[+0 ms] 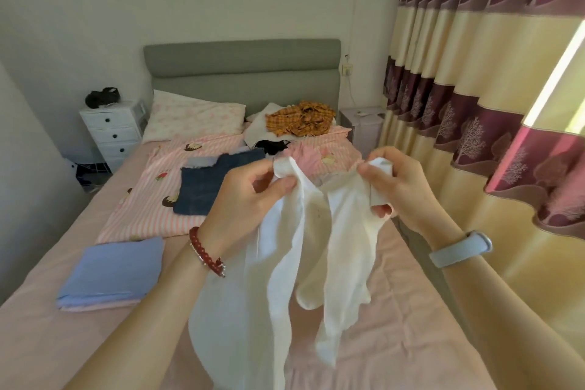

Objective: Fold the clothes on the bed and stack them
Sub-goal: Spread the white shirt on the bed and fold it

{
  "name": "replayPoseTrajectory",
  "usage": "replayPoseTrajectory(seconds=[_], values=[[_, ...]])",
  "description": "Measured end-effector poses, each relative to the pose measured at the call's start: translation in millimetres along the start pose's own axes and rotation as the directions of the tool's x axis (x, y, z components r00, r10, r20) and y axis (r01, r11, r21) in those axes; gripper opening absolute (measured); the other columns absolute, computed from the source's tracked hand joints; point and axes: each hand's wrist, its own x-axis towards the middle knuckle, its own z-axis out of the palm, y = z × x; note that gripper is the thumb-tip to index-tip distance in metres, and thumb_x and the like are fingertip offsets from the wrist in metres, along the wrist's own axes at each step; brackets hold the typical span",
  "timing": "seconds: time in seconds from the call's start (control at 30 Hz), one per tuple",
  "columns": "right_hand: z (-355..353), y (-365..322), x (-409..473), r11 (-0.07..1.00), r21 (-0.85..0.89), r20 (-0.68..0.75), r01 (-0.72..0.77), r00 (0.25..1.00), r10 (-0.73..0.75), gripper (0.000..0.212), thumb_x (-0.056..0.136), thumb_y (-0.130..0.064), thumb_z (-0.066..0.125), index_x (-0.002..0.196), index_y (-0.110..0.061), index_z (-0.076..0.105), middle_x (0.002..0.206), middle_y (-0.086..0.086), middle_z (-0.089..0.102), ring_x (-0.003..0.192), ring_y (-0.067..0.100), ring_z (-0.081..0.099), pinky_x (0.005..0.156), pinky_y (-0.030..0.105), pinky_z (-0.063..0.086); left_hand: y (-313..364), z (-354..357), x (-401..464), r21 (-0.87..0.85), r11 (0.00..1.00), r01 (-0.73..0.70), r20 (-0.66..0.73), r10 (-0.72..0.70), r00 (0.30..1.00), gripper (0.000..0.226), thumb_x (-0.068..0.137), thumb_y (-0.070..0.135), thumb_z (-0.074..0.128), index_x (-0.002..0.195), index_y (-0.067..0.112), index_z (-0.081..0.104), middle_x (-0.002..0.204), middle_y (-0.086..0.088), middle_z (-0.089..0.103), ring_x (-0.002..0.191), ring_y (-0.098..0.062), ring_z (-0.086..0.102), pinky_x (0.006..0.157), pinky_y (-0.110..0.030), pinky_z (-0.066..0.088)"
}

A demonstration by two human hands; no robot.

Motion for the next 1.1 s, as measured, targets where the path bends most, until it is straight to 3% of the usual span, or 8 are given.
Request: replayPoseTrajectory(seconds=[0.2,0.4,0.5,0.63,0.73,0.9,0.97,1.1], values=[[9,-46,51,0.922,0.371,-0.147,0.109,0.988,-0.058,0.014,0.091,-0.012,0.056,0.078,-0.012,0.052,0.058,0.001,0.053,0.042,0.012,0.051,0.034,0.017,0.036,17,-15,62,-0.166,0.985,-0.037,-0.156,0.011,0.988,0.012,0.085,0.010,0.064,0.083,-0.002,0.064,0.079,-0.012,0.067,0.072,-0.015,0.063,0.066,-0.028,0.051],[34,-12,155,0.974,0.224,-0.106,0.032,0.994,-0.008,0.008,0.090,-0.017,0.059,0.083,-0.019,0.056,0.080,0.006,0.057,0.064,0.012,0.061,0.042,0.019,0.047,-54,-14,158,0.028,0.995,0.097,-0.214,-0.089,0.973,0.027,0.086,0.018,0.063,0.087,-0.009,0.062,0.089,-0.026,0.065,0.081,-0.036,0.060,0.074,-0.044,0.049],[67,48,224,0.976,0.203,-0.034,-0.078,0.996,0.086,0.004,0.090,-0.012,0.057,0.094,-0.013,0.056,0.090,0.008,0.056,0.073,0.015,0.060,0.051,0.024,0.055,-137,1,209,0.039,0.939,0.341,-0.218,-0.325,0.920,0.028,0.088,0.016,0.059,0.081,-0.011,0.058,0.085,-0.028,0.061,0.075,-0.030,0.057,0.074,-0.044,0.049],[121,164,282,0.944,0.010,0.290,-0.331,0.904,0.314,0.064,0.093,-0.014,0.054,0.147,-0.018,0.021,0.127,0.010,0.042,0.094,0.026,0.058,0.090,0.043,0.051,-260,33,227,0.097,0.766,0.635,-0.140,-0.621,0.771,0.033,0.096,0.027,0.048,0.119,0.004,0.052,0.121,-0.014,0.053,0.114,-0.027,0.050,0.093,-0.031,0.038],[153,263,263,0.897,-0.178,0.331,-0.404,0.834,0.442,0.064,0.094,-0.021,0.052,0.148,-0.023,0.017,0.148,0.009,0.030,0.111,0.031,0.055,0.098,0.042,0.045,-344,62,179,0.113,0.656,0.747,-0.084,-0.742,0.665,0.052,0.096,0.029,0.047,0.141,0.008,0.032,0.143,-0.009,0.039,0.132,-0.027,0.037,0.110,-0.034,0.029],[179,395,142,0.742,-0.368,0.260,-0.560,0.704,0.660,0.042,0.095,-0.016,0.048,0.136,-0.014,0.042,0.135,0.011,0.049,0.112,0.024,0.053,0.093,0.031,0.043,-434,109,32,0.282,0.473,0.835,-0.178,-0.829,0.530,0.050,0.093,0.022,0.052,0.139,0.008,0.037,0.144,-0.015,0.036,0.132,-0.028,0.035,0.107,-0.032,0.027],[188,428,88,0.738,-0.488,0.269,-0.466,0.724,0.635,0.041,0.095,-0.018,0.047,0.135,-0.016,0.044,0.136,0.008,0.048,0.121,0.024,0.048,0.100,0.032,0.039,-456,131,-23,0.438,0.430,0.789,-0.146,-0.832,0.535,0.060,0.091,0.032,0.054,0.143,0.014,0.030,0.150,-0.012,0.028,0.138,-0.027,0.026,0.111,-0.039,0.024],[203,472,3,0.635,-0.768,0.476,0.079,0.735,0.483,0.053,0.093,-0.038,0.045,0.143,-0.030,0.031,0.150,-0.001,0.029,0.140,0.020,0.020,0.113,0.044,0.010,-480,176,-104,0.788,0.404,0.464,0.096,-0.825,0.557,0.089,0.079,0.067,0.048,0.147,0.036,-0.001,0.156,0.000,-0.013,0.143,-0.028,-0.011,0.112,-0.054,0.002]])
